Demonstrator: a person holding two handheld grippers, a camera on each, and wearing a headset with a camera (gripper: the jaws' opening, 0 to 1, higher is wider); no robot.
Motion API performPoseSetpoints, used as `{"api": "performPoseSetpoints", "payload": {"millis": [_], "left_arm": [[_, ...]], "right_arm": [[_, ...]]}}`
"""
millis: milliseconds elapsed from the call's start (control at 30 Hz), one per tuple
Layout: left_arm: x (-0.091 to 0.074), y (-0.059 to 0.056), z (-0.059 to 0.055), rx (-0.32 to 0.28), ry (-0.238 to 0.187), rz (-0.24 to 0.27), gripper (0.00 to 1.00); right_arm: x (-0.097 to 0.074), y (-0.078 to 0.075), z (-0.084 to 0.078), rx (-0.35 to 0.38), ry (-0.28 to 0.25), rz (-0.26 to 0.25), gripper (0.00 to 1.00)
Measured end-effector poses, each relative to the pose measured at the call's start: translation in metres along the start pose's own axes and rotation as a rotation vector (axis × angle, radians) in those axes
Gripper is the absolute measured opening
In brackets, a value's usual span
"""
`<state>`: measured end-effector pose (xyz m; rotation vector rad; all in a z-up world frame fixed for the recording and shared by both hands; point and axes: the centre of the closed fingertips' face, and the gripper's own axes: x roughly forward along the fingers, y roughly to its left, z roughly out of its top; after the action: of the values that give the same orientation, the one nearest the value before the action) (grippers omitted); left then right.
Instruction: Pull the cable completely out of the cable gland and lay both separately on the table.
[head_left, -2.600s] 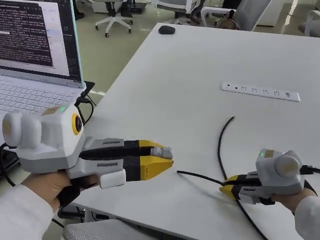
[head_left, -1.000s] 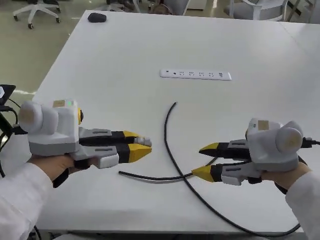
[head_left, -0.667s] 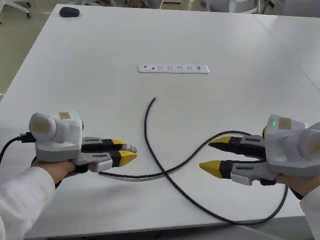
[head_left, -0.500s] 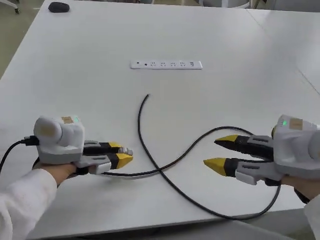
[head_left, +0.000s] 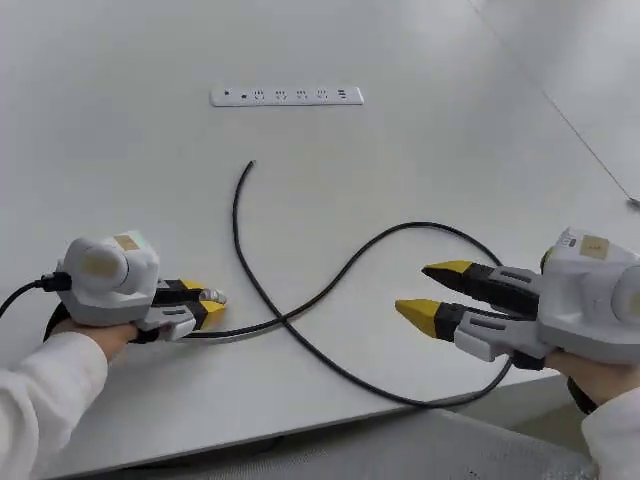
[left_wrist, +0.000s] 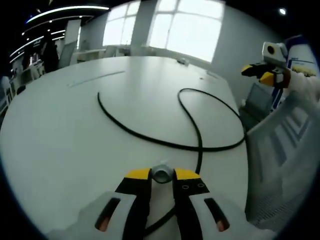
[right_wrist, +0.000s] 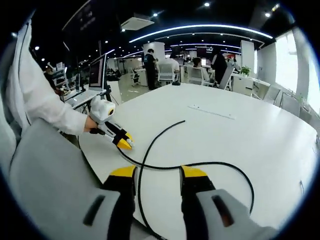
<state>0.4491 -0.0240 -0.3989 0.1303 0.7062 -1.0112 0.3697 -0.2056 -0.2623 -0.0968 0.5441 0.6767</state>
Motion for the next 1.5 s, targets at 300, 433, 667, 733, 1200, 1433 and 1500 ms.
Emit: {"api": "performPoseSetpoints", "payload": {"millis": [300,433,667,733,1200,1433,1500], "left_arm": [[0.008,0.001,-0.001,0.030,0.016,0.025,0.17],[0.008,0.000,-0.002,0.045,0.035,0.038,0.18],[0.001,-0.001,0.002,0.055,0.041,0.043,0.21],[-0.002,0.000,0.005,0.058,0.038,0.048,0.22],[-0.082,-0.010,0.031,-0.035,-0.047,0.090,0.46],[-0.142,-0.026,0.034,-0.103,-0.062,0.133,0.60],[-0.159,-0.033,0.033,-0.123,-0.066,0.154,0.63]], "right_arm": [[-0.003,-0.007,-0.002,0.029,-0.004,-0.029,0.35],[-0.004,-0.007,-0.004,0.033,-0.004,-0.029,0.35],[-0.008,-0.006,-0.005,0.041,-0.017,-0.030,0.36],[-0.010,-0.006,-0.005,0.041,-0.018,-0.028,0.36],[-0.016,-0.003,-0.016,0.030,0.048,0.023,0.50],[-0.017,0.003,-0.025,0.034,0.106,0.045,0.56],[-0.018,0.005,-0.027,0.037,0.115,0.046,0.57]]}}
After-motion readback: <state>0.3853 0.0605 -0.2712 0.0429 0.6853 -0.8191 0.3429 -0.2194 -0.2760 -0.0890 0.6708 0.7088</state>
